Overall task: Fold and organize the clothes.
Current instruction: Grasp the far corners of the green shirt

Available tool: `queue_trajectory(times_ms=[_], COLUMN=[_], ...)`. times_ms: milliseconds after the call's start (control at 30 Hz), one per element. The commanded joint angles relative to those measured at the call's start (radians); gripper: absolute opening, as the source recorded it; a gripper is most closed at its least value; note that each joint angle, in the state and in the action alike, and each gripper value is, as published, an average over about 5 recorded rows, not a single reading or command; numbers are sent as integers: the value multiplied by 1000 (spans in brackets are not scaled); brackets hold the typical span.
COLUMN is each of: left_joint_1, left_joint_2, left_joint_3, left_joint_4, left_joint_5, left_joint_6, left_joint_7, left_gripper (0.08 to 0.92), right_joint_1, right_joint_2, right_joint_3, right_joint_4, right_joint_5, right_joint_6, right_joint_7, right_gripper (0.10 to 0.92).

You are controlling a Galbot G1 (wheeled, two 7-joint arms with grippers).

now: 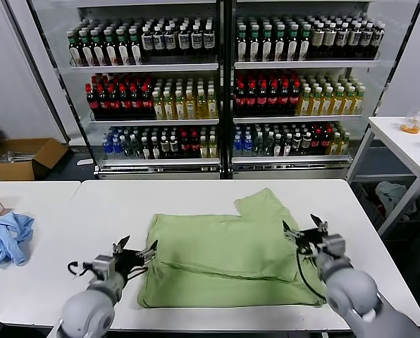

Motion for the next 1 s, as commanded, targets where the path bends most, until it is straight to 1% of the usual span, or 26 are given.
queue_trajectory(times_ms=[33,167,300,567,1000], left_joint_1=[-363,-404,-414,-406,-387], left_joint_2=[-29,-50,-57,-60,-58], left_joint_3=[192,211,217,206,199], left_joint_4=[307,368,390,399,389], left_joint_5=[-10,14,15,-33,-114], left_joint_6=[27,28,29,42,60], left_joint_7=[-23,-24,-21,-14,18], left_gripper=[823,823,823,823,815], right_joint_1=[350,417,471,505,506], right_joint_2=[95,143,185,242,259], right_joint_3=[-194,-232,-255,-263,-252], right_joint_4=[-333,-404,-482,-597,-698], right_joint_5=[67,70,73,100,187], right_joint_6=[-21,-23,-25,-74,-99], right_joint_7=[-1,-13,-22,6,5], right_gripper=[823,823,823,823,822])
